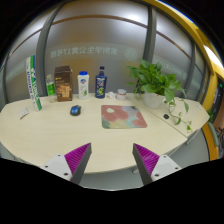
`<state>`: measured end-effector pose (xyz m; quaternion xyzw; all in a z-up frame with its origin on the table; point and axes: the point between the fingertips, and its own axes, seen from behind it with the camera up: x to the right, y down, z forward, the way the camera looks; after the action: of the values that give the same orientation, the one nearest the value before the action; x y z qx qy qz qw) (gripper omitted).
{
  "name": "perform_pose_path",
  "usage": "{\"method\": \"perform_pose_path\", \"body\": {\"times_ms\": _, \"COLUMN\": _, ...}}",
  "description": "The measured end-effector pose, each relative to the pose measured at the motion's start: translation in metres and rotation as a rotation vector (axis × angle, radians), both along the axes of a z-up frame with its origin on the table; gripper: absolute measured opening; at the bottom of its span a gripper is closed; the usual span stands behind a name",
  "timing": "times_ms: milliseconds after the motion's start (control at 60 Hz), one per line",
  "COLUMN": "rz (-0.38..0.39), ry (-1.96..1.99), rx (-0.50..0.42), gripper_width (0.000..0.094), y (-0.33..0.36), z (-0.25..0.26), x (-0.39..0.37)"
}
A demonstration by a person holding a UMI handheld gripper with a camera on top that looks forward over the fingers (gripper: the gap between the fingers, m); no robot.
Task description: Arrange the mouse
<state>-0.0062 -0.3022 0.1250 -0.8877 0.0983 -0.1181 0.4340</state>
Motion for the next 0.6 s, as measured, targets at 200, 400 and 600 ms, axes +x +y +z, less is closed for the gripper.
{"method": "perform_pose_path", "body": {"times_ms": 200, "rz": 0.131, "ry": 0.044, "rx": -0.015, "gripper_width": 0.0855, "y": 0.091, "z": -0.036, "x": -0.075}}
{"method": "perform_pose_path", "body": {"times_ms": 400, "rz": 0.218, "ry": 0.061, "rx": -0.012, "gripper_width": 0.0854, "y": 0.212, "z": -0.061, "x": -0.114}}
{"method": "perform_pose_path", "body": {"times_ms": 600, "rz": 0.232, "ry": 0.075, "rx": -0.045, "gripper_width": 0.0839, "y": 0.307, "z": -0.101, "x": -0.118}}
